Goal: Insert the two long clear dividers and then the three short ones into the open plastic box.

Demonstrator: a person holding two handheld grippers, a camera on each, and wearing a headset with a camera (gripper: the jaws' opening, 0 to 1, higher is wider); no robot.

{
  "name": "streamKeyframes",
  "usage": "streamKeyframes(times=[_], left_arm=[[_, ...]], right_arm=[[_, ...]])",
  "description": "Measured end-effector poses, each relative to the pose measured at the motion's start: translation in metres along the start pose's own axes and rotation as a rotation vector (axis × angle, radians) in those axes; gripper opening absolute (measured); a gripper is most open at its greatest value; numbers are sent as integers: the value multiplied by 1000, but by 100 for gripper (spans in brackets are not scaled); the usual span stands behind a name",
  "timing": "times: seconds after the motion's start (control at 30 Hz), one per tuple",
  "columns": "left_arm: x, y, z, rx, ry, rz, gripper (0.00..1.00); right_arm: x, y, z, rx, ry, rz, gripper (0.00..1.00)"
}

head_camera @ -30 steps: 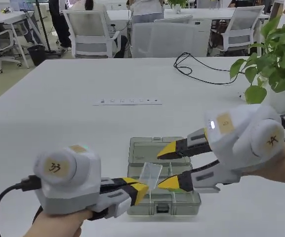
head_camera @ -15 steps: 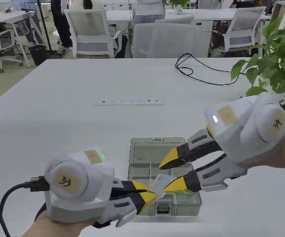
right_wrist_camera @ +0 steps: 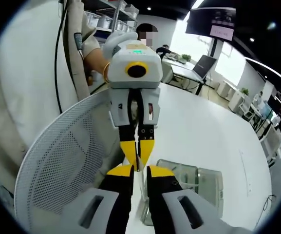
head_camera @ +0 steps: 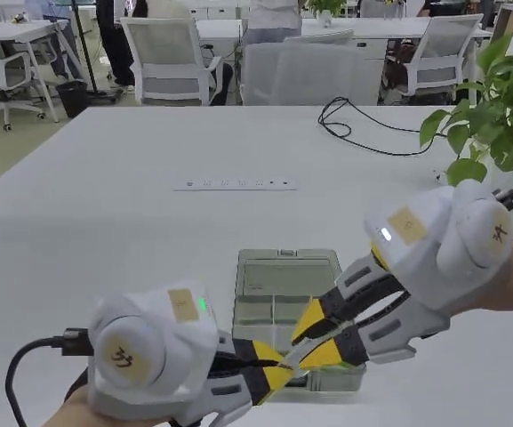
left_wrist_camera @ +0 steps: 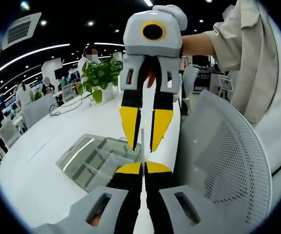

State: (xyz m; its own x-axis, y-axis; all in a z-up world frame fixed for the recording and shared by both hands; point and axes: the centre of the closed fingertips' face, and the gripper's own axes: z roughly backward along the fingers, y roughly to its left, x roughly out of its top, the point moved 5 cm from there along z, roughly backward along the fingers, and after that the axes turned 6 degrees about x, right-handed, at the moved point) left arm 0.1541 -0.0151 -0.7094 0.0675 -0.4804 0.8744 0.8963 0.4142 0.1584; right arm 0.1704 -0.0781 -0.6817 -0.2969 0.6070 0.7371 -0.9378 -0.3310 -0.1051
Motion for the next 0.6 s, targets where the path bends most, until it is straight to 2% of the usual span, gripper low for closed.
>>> streamKeyframes(times=[0.2, 0.6], left_arm=[[4, -6, 0, -34, -21, -19, 0], [8, -10, 2, -67, -53, -22, 0]], right_arm=[[0, 5, -2, 22, -5, 1, 8], [1, 12, -1, 52, -13, 7, 3]])
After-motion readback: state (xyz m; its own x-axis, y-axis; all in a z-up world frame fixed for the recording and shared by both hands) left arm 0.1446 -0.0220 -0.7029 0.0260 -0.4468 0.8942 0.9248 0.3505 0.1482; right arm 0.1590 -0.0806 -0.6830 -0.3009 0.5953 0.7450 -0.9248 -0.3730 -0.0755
